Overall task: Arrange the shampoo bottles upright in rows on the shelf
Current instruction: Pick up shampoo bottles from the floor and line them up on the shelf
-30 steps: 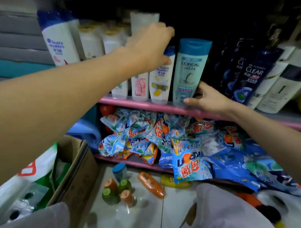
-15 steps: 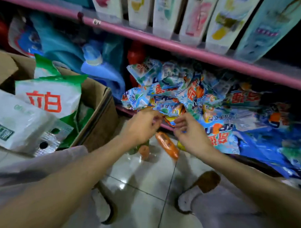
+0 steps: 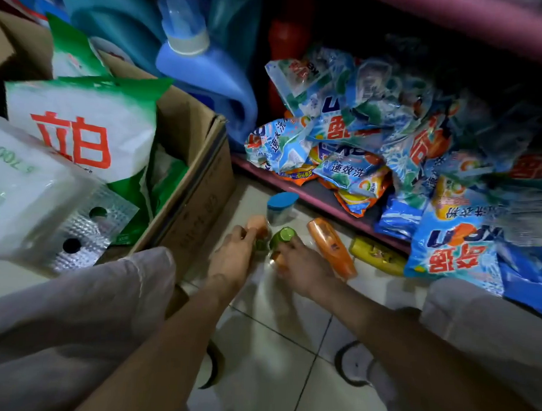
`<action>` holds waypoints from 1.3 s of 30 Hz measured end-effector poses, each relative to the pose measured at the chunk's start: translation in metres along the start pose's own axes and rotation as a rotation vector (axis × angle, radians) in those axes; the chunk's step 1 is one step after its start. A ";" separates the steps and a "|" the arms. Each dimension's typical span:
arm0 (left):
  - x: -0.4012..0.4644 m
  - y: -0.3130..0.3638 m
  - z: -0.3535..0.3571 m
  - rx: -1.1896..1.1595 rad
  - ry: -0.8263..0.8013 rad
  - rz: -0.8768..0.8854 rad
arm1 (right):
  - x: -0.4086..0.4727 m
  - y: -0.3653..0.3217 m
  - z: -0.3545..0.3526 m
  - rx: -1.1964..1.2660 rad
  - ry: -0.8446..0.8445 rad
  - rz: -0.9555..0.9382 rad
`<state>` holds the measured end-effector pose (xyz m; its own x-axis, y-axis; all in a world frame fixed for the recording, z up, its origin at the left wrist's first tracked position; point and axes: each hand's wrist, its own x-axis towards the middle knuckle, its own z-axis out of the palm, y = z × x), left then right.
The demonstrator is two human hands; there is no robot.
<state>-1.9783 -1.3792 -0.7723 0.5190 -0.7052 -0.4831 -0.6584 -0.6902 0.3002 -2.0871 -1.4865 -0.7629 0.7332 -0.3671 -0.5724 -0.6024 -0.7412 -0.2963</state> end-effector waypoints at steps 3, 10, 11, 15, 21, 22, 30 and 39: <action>0.003 -0.005 0.006 0.037 -0.016 0.007 | 0.003 0.004 0.010 -0.008 -0.016 0.004; 0.001 0.000 -0.007 -0.064 -0.081 -0.022 | -0.009 0.016 -0.010 0.058 0.003 -0.007; -0.003 0.003 -0.014 -0.103 -0.104 -0.022 | -0.015 0.018 -0.018 0.094 0.012 0.009; -0.027 0.019 -0.046 -0.144 -0.130 0.103 | -0.050 0.018 -0.058 0.295 0.115 0.025; -0.090 0.059 -0.115 -0.499 -0.001 0.334 | -0.143 0.008 -0.108 0.890 0.368 -0.155; -0.102 0.065 -0.126 -0.589 0.012 0.366 | -0.159 0.007 -0.114 0.948 0.425 -0.184; -0.177 0.129 -0.179 -1.027 0.277 0.545 | -0.267 -0.010 -0.146 0.695 1.122 -0.331; -0.172 0.176 -0.177 -1.357 0.268 0.608 | -0.306 0.011 -0.193 0.804 1.315 -0.211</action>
<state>-2.0871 -1.4080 -0.4909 0.5406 -0.8347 0.1054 0.1074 0.1927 0.9754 -2.2574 -1.4909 -0.4439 0.3152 -0.8344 0.4522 -0.1457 -0.5133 -0.8457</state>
